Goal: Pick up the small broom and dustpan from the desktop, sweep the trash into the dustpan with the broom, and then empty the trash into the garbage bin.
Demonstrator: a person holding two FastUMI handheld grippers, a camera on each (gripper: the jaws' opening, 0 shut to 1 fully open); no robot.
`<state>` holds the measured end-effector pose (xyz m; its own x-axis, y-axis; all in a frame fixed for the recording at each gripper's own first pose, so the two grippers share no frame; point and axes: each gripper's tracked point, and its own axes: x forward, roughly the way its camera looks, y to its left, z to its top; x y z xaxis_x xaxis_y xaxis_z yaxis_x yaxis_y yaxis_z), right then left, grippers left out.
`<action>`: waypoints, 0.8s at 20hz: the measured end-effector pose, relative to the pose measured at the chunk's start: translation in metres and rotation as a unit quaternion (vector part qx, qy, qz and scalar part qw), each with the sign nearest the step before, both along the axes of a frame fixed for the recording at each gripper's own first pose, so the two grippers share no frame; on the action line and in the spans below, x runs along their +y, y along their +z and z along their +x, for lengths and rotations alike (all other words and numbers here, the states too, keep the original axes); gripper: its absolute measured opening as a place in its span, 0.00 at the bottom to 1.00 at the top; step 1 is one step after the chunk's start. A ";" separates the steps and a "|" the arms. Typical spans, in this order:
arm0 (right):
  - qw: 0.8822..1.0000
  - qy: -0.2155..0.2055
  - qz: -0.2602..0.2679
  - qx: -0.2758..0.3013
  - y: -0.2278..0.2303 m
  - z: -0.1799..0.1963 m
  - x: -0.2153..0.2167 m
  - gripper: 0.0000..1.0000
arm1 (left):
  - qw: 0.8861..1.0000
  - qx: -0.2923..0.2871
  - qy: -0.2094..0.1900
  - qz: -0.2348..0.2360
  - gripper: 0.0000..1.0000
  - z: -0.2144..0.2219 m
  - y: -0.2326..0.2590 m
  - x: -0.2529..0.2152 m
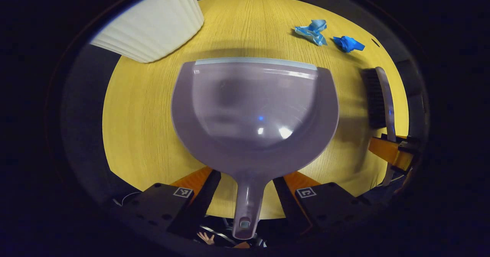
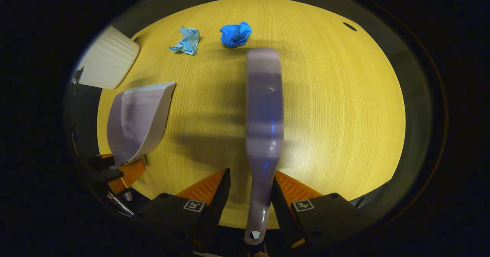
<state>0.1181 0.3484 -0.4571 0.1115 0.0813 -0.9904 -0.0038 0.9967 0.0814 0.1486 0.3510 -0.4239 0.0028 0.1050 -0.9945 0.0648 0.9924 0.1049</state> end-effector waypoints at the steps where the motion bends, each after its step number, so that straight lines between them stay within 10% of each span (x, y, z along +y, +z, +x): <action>1: 1.000 -0.001 -0.004 0.001 -0.001 -0.001 -0.001 0.61 | 1.000 0.003 0.001 0.001 0.80 0.000 -0.001 -0.002; 14: 1.000 0.004 -0.018 0.001 -0.006 0.003 -0.008 0.21 | 1.000 0.011 -0.018 0.018 0.37 0.007 -0.008 -0.002; 16: 1.000 0.004 -0.021 -0.001 -0.007 0.004 -0.007 0.27 | 1.000 0.011 -0.018 0.015 0.33 0.008 -0.007 -0.003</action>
